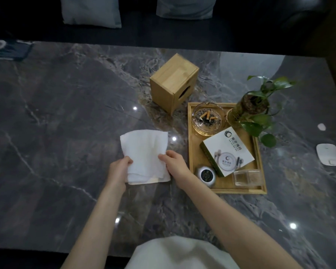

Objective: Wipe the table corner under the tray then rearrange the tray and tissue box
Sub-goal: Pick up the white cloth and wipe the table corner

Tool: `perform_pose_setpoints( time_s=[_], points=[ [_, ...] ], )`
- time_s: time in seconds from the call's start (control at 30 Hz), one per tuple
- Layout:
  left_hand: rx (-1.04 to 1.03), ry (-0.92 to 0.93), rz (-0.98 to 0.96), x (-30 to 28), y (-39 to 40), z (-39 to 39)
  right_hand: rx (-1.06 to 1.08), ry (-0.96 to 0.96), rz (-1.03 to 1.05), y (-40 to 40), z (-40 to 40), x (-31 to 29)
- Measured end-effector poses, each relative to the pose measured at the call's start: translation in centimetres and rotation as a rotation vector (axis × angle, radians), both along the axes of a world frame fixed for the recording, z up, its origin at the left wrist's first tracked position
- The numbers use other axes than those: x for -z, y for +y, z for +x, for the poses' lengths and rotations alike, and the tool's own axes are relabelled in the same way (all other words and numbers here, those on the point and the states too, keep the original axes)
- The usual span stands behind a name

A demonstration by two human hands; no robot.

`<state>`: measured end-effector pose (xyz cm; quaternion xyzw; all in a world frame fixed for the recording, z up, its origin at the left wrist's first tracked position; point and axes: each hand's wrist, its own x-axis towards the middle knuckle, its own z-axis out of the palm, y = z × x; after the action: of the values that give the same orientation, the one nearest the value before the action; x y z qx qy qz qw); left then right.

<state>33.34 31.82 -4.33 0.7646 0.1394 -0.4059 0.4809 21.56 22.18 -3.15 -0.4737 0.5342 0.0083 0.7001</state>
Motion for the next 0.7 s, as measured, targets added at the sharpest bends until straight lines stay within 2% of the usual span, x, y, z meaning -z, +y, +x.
perform_pose_setpoints(
  time_s=[0.13,0.27,0.47,0.57,0.7],
  points=[
    [0.023,0.208,-0.177,-1.6,-0.4,-0.3,0.045,-0.054,-0.023,-0.8,-0.9,-1.4],
    [0.054,0.379,-0.380,-4.1,-1.4,-1.4,0.118,-0.148,0.043,-2.6,-3.0,-3.4],
    [0.173,0.534,-0.692,-9.1,-4.1,-6.2,0.290,-0.455,0.130,-5.2,-9.4,-7.0],
    [0.266,0.575,-0.751,-10.7,-5.8,-9.3,0.462,-0.586,0.175,-6.4,-13.6,-8.1],
    [0.376,0.644,-0.806,-12.1,-8.4,-14.4,0.600,-0.639,0.164,-7.7,-19.0,-8.9]
  ],
)
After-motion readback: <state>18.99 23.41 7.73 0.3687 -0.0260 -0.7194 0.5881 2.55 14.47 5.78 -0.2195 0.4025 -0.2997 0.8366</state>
